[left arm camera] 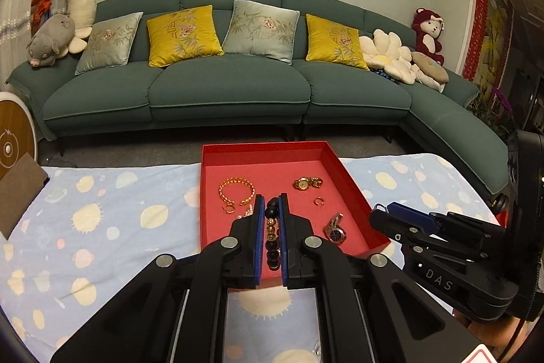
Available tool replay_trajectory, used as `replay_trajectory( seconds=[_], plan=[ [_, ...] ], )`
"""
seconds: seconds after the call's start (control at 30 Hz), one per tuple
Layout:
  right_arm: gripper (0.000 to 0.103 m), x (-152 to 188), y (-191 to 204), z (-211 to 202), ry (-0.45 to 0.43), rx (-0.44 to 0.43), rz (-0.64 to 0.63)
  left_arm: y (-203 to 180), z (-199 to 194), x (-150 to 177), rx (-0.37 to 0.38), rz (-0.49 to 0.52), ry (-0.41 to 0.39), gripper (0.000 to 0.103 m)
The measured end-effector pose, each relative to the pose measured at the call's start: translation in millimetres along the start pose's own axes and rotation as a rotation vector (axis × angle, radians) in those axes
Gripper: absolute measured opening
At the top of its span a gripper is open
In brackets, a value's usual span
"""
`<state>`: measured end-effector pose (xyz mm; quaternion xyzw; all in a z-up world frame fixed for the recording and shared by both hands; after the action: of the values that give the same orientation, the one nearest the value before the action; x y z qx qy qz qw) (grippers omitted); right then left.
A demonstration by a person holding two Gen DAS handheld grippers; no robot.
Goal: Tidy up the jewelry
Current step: 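Carry the bracelet and ring into the red box with both tools, then open both tools to release the bracelet and ring in the box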
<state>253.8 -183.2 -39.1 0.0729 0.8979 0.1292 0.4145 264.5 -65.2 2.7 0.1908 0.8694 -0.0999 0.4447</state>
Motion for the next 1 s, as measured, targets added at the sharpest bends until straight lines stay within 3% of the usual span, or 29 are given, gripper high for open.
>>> replay_trajectory(
  seconds=[0.3, 0.6, 0.9, 1.0],
  plan=[
    [0.024, 3.8, -17.6, 52.8, 0.074, 0.044, 0.035, 9.8, 57.1, 24.0, -0.063, 0.027, 0.103, 0.005],
    [0.024, 18.5, -18.5, 79.4, 0.141, 0.050, 0.010, 17.9, 76.5, 45.9, -0.089, 0.033, 0.157, 0.006],
    [0.024, 20.2, -15.2, 82.5, 0.146, 0.039, 0.004, 17.4, 81.7, 53.6, -0.103, 0.034, 0.175, 0.006],
    [0.025, 18.5, -14.0, 81.8, 0.144, 0.027, 0.007, 20.9, 81.9, 56.1, -0.109, 0.009, 0.184, 0.021]
  ],
)
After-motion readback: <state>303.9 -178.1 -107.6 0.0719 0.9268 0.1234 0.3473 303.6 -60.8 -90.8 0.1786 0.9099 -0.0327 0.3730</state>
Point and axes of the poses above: each gripper's, at about its wrist camera, not at the fingertips, and z roughly the way its jaws point, y to its left, x to its underside, the point moved 9 cm from there along z, roughly the way its jaws point, and after that the axes turned 7 degrees about z, right-handed, at the moved point
